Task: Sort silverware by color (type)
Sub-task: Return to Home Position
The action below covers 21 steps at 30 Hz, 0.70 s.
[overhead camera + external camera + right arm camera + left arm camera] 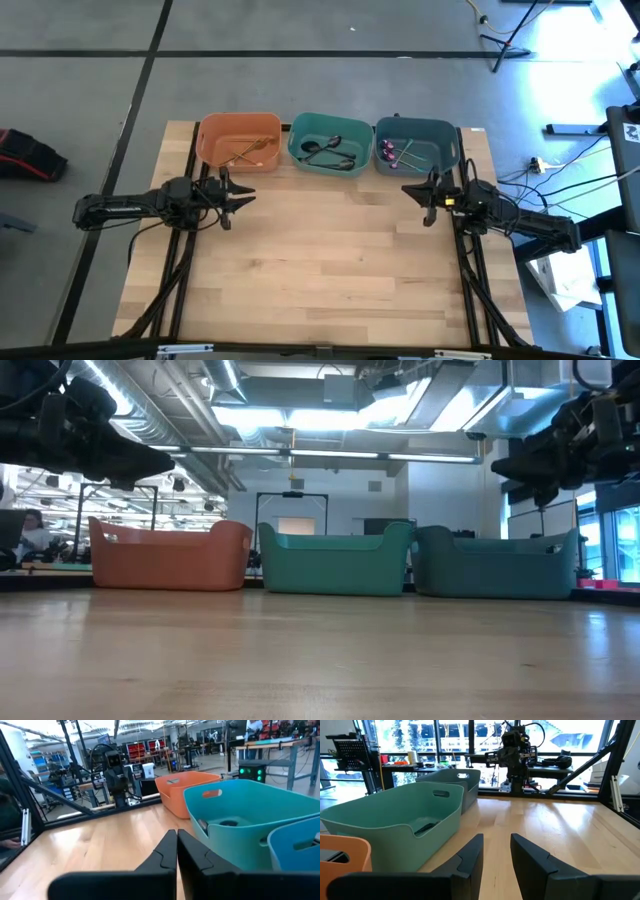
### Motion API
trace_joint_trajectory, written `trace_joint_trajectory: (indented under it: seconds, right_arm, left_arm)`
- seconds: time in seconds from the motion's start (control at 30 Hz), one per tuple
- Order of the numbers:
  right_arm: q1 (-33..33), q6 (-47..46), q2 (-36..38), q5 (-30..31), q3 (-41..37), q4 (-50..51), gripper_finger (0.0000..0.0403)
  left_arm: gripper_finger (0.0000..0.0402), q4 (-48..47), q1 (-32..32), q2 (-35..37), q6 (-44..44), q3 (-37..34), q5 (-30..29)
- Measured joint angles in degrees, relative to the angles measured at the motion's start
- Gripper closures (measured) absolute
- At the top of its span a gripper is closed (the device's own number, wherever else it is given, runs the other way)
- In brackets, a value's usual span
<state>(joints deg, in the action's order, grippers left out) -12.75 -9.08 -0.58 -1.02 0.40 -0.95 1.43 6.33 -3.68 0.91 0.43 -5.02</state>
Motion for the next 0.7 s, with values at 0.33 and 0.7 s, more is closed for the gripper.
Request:
trace_joint_trajectory:
  seconds: [0.33,0.7]
  right_arm:
    - [0.0,-2.3,-0.3,0.0,0.0,0.0,0.0398]
    - [0.0,-2.2,-0.3,0.0,0.0,0.0,0.0398]
  left_arm:
    - [0.0308,0.0,0.0,0.0,0.0,0.0,0.0]
    - [0.0308,0.0,0.0,0.0,0.0,0.0,0.0]
